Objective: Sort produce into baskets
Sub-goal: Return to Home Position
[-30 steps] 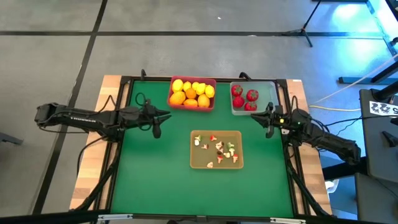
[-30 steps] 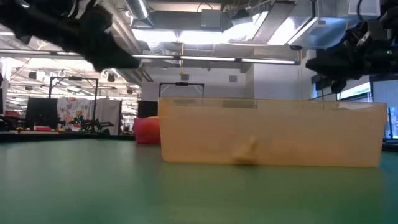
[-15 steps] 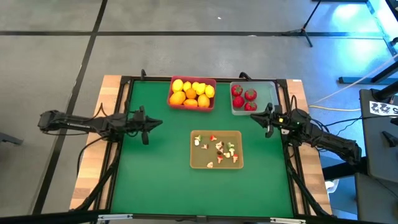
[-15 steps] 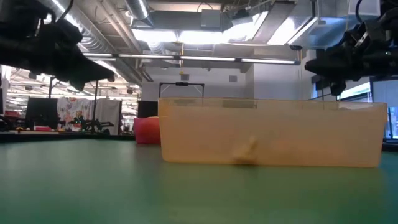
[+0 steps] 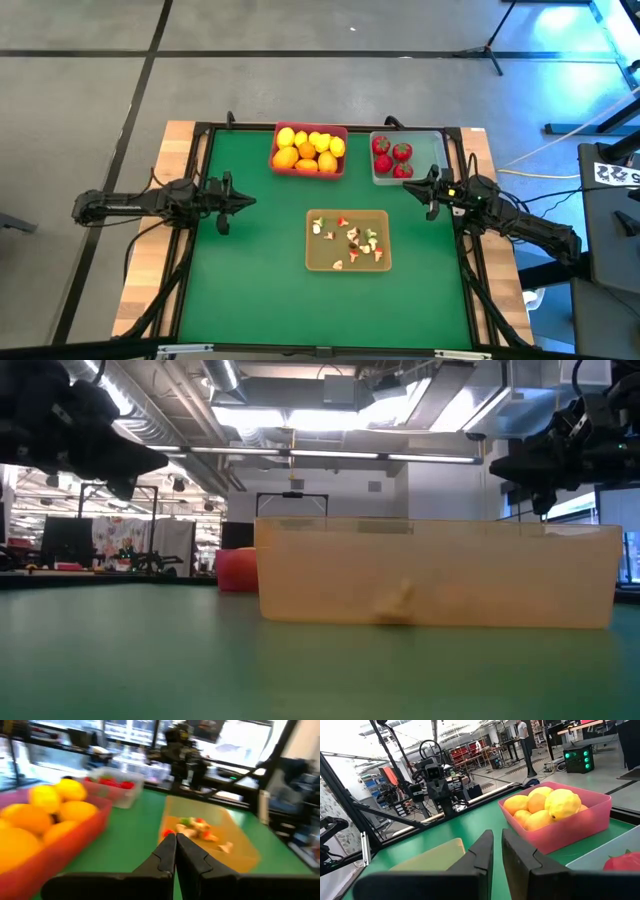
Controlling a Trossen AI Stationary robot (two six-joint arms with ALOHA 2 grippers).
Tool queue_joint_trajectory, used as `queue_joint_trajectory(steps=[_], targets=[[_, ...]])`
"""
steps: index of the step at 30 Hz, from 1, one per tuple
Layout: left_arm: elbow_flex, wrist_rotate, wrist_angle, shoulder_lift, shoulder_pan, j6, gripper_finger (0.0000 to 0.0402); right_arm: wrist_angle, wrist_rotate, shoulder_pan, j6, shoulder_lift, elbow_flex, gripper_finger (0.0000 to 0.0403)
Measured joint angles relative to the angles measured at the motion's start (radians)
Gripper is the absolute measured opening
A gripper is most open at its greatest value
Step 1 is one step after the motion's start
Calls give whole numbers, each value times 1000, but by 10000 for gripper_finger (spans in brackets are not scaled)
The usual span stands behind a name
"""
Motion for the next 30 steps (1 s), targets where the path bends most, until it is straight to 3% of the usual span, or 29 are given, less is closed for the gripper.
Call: queue_joint_trajectory(steps=[6,30], targets=[[0,-27,4,1,39,69,5,0,0,0,0,0,-1,40],[0,-28,4,1,42,33,5,-1,0,0,-1,0,-2,40]])
